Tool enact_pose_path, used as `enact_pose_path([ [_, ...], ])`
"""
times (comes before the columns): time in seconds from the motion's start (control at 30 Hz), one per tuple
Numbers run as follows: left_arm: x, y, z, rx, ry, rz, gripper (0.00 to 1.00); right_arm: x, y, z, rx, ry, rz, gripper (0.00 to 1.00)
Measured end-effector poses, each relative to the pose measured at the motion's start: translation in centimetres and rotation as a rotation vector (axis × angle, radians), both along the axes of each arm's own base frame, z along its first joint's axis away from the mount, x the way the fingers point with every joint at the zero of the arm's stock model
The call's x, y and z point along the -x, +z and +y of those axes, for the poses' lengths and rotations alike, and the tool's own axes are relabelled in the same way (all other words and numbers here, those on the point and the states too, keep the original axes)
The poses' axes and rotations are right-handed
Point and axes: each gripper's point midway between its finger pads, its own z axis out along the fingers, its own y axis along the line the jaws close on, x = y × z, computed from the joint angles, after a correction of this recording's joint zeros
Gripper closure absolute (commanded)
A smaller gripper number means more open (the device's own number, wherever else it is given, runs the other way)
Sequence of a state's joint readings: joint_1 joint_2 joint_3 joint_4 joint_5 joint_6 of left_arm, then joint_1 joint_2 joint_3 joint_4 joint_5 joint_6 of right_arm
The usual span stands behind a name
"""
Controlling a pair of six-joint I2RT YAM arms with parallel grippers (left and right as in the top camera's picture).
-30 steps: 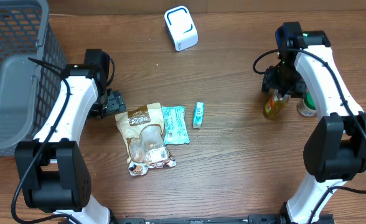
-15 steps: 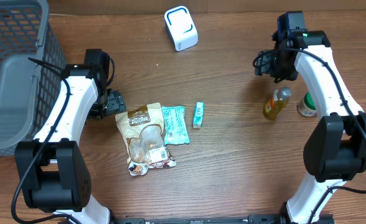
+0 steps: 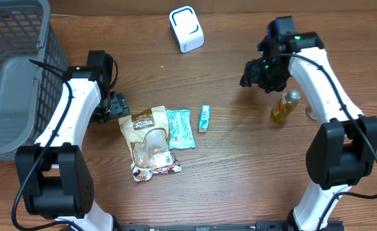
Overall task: Scan the item barcode
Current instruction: 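Open the right gripper and move it left over the Kleenex pack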
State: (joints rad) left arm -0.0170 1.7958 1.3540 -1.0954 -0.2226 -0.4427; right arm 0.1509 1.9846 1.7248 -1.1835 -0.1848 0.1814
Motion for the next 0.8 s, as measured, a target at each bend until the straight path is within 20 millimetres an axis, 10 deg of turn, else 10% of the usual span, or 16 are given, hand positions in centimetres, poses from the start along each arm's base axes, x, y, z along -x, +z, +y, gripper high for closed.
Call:
enact_pose_path([
  [0.23,0.0,0.0,0.0,0.0,0.0,0.0,0.0,1.2,0.0,4.1,-0.014,0.017,0.021,0.32],
  [0.37,0.0,0.0,0.0,0.0,0.0,0.0,0.0,2.1,0.0,6.8,-0.023,0.052,0.025,0.0],
  [0.8,0.0,0.0,0.0,0.0,0.0,0.0,0.0,4.5,0.1,11.6,-0.032,0.167,0.034,0.0],
])
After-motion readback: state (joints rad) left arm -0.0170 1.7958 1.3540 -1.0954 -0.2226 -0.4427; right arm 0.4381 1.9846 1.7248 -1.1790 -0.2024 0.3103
